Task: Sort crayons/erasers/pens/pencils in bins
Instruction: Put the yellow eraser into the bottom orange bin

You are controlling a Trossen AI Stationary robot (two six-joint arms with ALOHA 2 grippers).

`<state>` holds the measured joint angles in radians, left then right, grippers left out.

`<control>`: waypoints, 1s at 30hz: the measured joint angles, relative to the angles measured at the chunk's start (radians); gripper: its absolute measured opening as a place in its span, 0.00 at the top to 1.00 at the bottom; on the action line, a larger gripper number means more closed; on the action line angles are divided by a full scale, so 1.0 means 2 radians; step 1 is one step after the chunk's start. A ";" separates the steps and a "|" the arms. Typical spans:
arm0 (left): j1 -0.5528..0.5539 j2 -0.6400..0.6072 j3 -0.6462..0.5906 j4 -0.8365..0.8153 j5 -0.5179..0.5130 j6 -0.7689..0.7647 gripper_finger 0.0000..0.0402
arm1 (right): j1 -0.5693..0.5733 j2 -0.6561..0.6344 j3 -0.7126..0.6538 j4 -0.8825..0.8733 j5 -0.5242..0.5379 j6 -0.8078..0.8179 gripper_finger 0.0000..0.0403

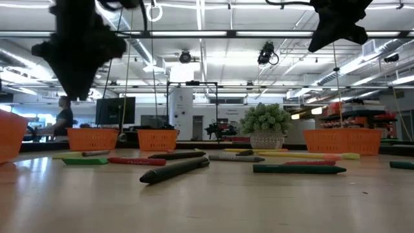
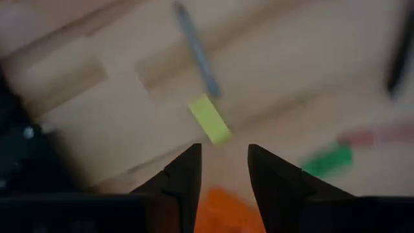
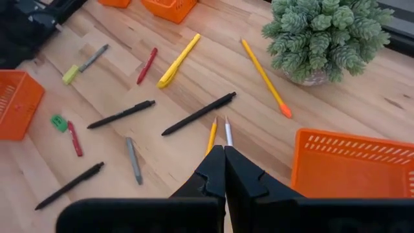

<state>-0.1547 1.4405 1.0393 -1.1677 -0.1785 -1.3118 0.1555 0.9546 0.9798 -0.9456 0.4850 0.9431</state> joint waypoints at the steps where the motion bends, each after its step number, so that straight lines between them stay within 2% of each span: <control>1: 0.018 0.003 0.000 0.000 0.002 -0.002 0.65 | 0.000 0.000 0.000 0.000 0.000 0.000 0.98; 6: 0.103 0.029 0.000 0.031 0.025 0.019 0.58 | 0.000 0.000 0.000 0.000 0.010 -0.002 0.98; 10: 0.143 0.068 0.000 0.030 0.056 0.034 0.52 | 0.000 0.000 0.000 0.000 0.004 -0.001 0.98; 16: 0.125 0.109 0.000 0.031 0.069 0.037 0.43 | 0.000 0.000 0.000 -0.001 -0.003 0.000 0.98; 21: 0.102 0.115 0.000 0.043 0.071 0.036 0.37 | 0.000 0.000 0.000 -0.001 0.019 0.005 0.98; 30: 0.103 0.115 0.000 0.038 0.065 0.047 0.34 | -0.002 0.000 0.000 -0.001 0.057 -0.046 0.98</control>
<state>0.0504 1.6699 1.0397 -1.0923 -0.0488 -1.2177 0.1516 0.9546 0.9798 -0.9482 0.5986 0.8519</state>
